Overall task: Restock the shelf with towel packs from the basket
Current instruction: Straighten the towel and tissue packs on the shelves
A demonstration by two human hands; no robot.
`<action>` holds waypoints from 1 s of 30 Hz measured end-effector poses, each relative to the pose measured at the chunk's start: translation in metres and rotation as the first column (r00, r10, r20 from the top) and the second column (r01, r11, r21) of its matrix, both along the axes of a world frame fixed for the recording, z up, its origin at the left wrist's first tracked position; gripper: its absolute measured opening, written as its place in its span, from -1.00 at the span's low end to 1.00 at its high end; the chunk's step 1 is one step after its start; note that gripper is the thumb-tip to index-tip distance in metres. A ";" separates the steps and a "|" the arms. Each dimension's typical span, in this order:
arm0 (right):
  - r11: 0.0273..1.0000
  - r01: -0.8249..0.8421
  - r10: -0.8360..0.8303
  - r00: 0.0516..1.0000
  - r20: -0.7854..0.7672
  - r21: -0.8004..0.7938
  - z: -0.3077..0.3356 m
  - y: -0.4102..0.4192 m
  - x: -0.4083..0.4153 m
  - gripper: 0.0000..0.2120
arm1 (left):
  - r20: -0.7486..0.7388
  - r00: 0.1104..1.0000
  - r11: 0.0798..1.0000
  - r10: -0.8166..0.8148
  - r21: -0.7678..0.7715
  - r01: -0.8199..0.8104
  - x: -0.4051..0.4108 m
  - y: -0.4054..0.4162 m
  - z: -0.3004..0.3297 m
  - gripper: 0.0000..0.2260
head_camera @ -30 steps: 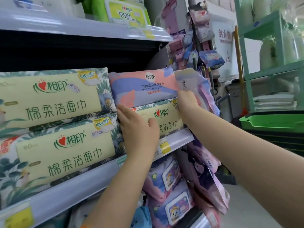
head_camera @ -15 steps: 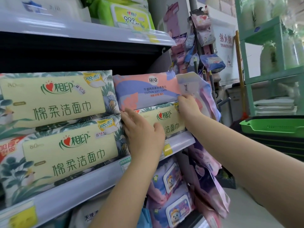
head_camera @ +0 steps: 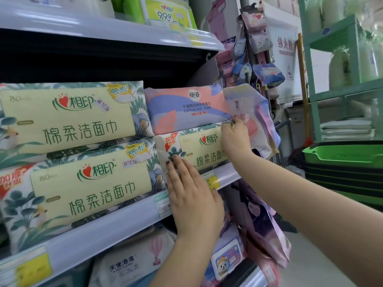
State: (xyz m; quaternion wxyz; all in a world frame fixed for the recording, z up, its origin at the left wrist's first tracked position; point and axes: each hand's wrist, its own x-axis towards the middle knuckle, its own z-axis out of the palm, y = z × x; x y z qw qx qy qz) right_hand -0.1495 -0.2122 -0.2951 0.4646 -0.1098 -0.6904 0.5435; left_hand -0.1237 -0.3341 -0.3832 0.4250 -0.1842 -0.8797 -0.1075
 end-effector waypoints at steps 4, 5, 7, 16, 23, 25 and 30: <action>0.986 0.081 -0.086 0.996 0.029 0.148 -0.009 -0.002 -0.002 -0.44 | 0.019 0.999 0.997 0.027 -0.072 -0.025 -0.003 -0.003 -0.005 -0.20; 0.978 0.092 -0.099 0.995 0.032 0.186 -0.012 -0.002 -0.003 -0.42 | 0.015 1.000 0.996 0.023 -0.081 -0.022 -0.004 -0.004 -0.006 -0.20; 0.964 0.107 -0.122 0.991 0.046 0.245 -0.015 -0.005 -0.004 -0.39 | -0.012 1.000 0.996 0.007 -0.091 -0.008 -0.007 -0.006 -0.007 -0.20; 0.847 0.172 -0.187 0.982 -0.020 0.503 -0.023 -0.042 0.003 -0.37 | -0.381 0.906 0.983 -0.185 -0.073 0.170 0.007 -0.053 0.015 -0.45; 0.772 0.088 -0.020 0.993 -0.114 0.630 -0.006 -0.123 0.017 -0.35 | -0.485 0.874 0.995 0.036 -0.063 -0.077 0.025 -0.150 0.064 -0.54; 0.772 0.069 0.021 0.991 -0.133 0.632 -0.004 -0.144 0.016 -0.37 | -0.481 0.867 0.989 0.130 0.000 -0.149 0.024 -0.180 0.071 -0.55; 0.816 0.143 -0.032 0.978 -0.204 0.560 -0.008 -0.174 0.007 -0.31 | -0.406 0.882 0.969 0.238 0.034 -0.246 0.011 -0.231 0.063 -0.48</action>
